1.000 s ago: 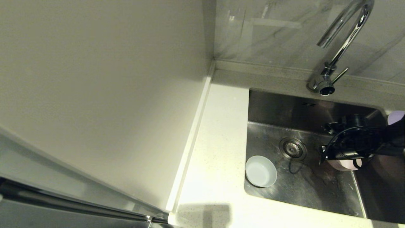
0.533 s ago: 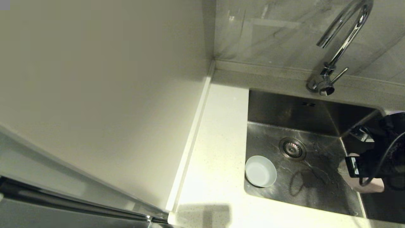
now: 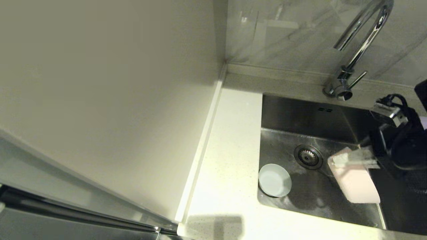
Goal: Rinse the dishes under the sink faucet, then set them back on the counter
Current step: Put a bowl back to the table from the sink
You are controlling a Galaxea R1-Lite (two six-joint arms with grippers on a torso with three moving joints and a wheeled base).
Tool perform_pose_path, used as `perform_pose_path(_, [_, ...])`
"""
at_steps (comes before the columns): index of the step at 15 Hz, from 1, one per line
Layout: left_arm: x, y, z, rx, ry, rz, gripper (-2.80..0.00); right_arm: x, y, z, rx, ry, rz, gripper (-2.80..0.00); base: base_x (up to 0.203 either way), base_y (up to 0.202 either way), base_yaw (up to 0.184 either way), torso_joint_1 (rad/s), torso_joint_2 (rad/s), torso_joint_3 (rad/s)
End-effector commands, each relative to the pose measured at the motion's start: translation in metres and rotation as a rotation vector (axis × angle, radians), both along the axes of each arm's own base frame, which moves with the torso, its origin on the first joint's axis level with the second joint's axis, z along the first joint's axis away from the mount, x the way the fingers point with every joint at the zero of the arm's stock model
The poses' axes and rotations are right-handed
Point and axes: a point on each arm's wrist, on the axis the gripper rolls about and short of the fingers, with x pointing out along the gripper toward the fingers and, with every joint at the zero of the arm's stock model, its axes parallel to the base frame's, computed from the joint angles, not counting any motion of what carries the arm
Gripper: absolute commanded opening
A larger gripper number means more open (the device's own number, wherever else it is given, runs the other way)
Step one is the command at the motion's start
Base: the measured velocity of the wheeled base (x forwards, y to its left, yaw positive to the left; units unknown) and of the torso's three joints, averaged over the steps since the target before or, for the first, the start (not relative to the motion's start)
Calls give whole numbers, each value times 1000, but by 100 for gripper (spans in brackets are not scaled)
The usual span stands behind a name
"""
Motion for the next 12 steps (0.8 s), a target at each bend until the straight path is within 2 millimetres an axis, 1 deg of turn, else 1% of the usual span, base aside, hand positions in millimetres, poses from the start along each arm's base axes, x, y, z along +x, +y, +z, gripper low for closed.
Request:
perform_pose_path(1, [0,0,-1,0,2,0,-280,15,9,24,252,105,23,-280,0,0,0,0,0,0])
perform_pose_path(3, [0,0,-1,0,2,0,-280,28,6,36,364,165,-4,-280,0,0,0,0,0,0])
perform_pose_path(5, [0,0,-1,0,2,0,-280,40,0,45,480,221,7,-280,0,0,0,0,0,0])
perform_pose_path(8, [0,0,-1,0,2,0,-280,55,-10,55,660,374,7,-280,0,0,0,0,0,0])
perform_pose_path(9, [0,0,-1,0,2,0,-280,60,-13,55,705,429,5,-280,0,0,0,0,0,0])
perform_pose_path(10, [0,0,-1,0,2,0,-280,64,-14,49,714,458,-2,-280,0,0,0,0,0,0])
perform_pose_path(12, [0,0,-1,0,2,0,-280,70,-15,25,718,537,-29,-280,0,0,0,0,0,0])
